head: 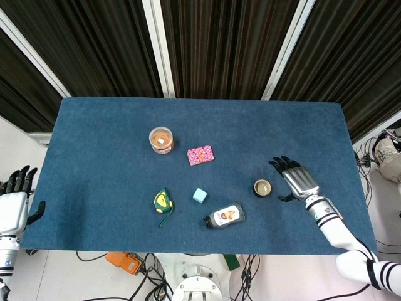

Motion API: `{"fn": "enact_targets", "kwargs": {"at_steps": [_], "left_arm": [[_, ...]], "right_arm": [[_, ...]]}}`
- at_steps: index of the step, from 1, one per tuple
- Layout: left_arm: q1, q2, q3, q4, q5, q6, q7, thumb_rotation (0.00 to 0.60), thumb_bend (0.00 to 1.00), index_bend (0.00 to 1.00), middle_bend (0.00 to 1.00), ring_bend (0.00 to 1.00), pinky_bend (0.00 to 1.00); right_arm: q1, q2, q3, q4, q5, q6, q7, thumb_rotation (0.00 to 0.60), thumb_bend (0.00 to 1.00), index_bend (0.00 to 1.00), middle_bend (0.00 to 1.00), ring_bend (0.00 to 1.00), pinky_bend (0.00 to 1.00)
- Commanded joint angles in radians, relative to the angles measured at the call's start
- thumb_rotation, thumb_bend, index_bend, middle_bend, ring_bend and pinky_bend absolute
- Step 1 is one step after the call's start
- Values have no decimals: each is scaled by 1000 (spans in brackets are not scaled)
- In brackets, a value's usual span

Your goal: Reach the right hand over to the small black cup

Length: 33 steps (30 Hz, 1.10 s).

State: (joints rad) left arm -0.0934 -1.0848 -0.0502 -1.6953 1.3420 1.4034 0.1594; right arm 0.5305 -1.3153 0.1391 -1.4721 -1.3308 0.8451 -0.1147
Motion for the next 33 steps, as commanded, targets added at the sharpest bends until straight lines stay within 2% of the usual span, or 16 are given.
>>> {"fn": "enact_targets", "kwargs": {"at_steps": [1, 7, 13, 18, 28, 33], "left_arm": [[0, 2, -1, -1, -3, -3, -4, 600, 354, 69, 0, 28, 178], [-3, 3, 3, -2, 0, -9, 0, 600, 354, 69, 0, 30, 178], [-3, 4, 2, -3, -2, -9, -1, 600, 354, 69, 0, 32, 178], [-3, 5, 2, -3, -3, -8, -3, 600, 354, 69, 0, 32, 178], [-3, 7, 1, -5, -7, -10, -5, 600, 354, 69, 0, 34, 178], [-3, 9, 2, -6, -9, -13, -7, 600, 353, 69, 0, 34, 178]], "right_arm": [[21, -29, -3, 21, 3, -19, 8, 600, 290, 167, 140, 109, 214], [42, -51, -20, 21, -7, -27, 3, 600, 290, 170, 140, 111, 220], [62, -71, -26, 24, -5, -29, -6, 600, 290, 198, 158, 164, 261], [75, -94, -32, 44, -7, -23, -9, 600, 290, 296, 237, 277, 371], [96, -137, -41, 86, -2, -22, -18, 600, 290, 418, 353, 387, 444], [98, -162, -46, 116, -29, 9, -2, 600, 290, 519, 435, 487, 554]]}}
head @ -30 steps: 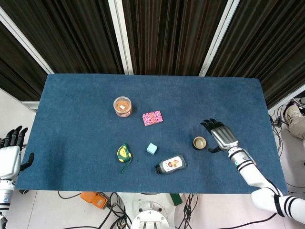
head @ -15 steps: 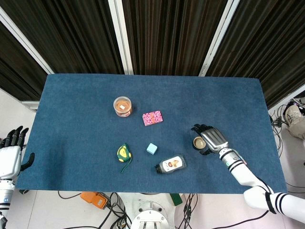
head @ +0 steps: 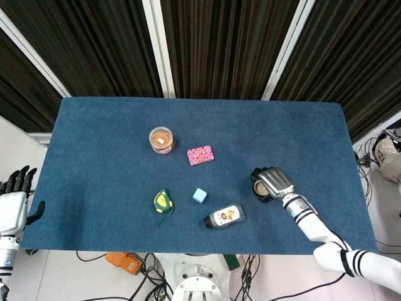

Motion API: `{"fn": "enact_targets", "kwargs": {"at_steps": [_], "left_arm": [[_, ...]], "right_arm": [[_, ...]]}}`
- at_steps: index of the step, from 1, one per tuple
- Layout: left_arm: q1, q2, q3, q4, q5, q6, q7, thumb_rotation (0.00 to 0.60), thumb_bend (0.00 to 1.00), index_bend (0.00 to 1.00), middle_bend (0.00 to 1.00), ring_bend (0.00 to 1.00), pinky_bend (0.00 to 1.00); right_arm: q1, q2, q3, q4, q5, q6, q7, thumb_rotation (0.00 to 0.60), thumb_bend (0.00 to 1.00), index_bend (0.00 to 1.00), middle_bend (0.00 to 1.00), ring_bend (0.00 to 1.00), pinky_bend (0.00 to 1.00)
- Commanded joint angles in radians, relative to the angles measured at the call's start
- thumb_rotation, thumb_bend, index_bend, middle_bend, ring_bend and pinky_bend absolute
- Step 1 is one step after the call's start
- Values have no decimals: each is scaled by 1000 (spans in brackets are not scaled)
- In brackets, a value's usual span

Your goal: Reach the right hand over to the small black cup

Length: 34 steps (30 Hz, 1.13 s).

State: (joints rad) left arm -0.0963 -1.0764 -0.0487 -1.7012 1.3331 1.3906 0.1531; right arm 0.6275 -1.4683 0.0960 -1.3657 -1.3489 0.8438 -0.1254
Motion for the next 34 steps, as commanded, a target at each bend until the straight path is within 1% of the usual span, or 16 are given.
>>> {"fn": "enact_targets", "kwargs": {"at_steps": [1, 3, 6, 8, 10, 13, 17, 22, 27, 30, 34], "left_arm": [[0, 1, 0, -1, -1, -1, -1, 600, 353, 69, 0, 34, 178], [-1, 1, 0, -1, -1, -2, -1, 600, 354, 69, 0, 34, 178], [-1, 2, 1, -3, -2, -4, -1, 600, 354, 70, 0, 34, 178], [-1, 3, 1, -4, -4, -5, 0, 600, 354, 70, 0, 35, 178], [-1, 4, 1, -5, -5, -6, 0, 600, 354, 69, 0, 34, 178], [-1, 4, 1, -6, -6, -6, 0, 600, 354, 69, 0, 34, 178], [-1, 5, 1, -7, -8, -6, 0, 600, 354, 69, 0, 34, 178], [-1, 5, 0, -7, -9, -6, -1, 600, 354, 69, 0, 34, 178], [-1, 4, 1, -7, -9, -6, 2, 600, 354, 69, 0, 35, 178], [-1, 5, 1, -8, -9, -6, 2, 600, 354, 69, 0, 35, 178], [-1, 5, 0, -9, -11, -6, 2, 600, 354, 69, 0, 35, 178]], "right_arm": [[1, -11, -4, 13, -14, 14, 12, 600, 292, 532, 447, 503, 571], [3, -13, -6, 17, -19, 17, 18, 600, 327, 569, 481, 558, 625], [7, -14, -9, 20, -25, 19, 22, 600, 380, 624, 514, 609, 683], [8, -15, -10, 21, -28, 24, 23, 600, 405, 640, 531, 631, 708], [9, -15, -9, 20, -32, 31, 28, 600, 423, 641, 539, 642, 724], [13, -11, -1, 15, -36, 44, 34, 600, 424, 642, 542, 645, 730], [22, 5, 29, -4, -45, 78, 55, 600, 424, 642, 542, 645, 732], [18, 6, 92, -11, -91, 213, 128, 600, 424, 645, 543, 649, 743], [2, -59, 161, 67, -141, 411, 239, 600, 424, 663, 552, 661, 744], [-1, -93, 183, 115, -153, 482, 291, 600, 424, 669, 554, 664, 744], [-4, -115, 186, 163, -176, 541, 337, 600, 424, 670, 554, 664, 744]]}}
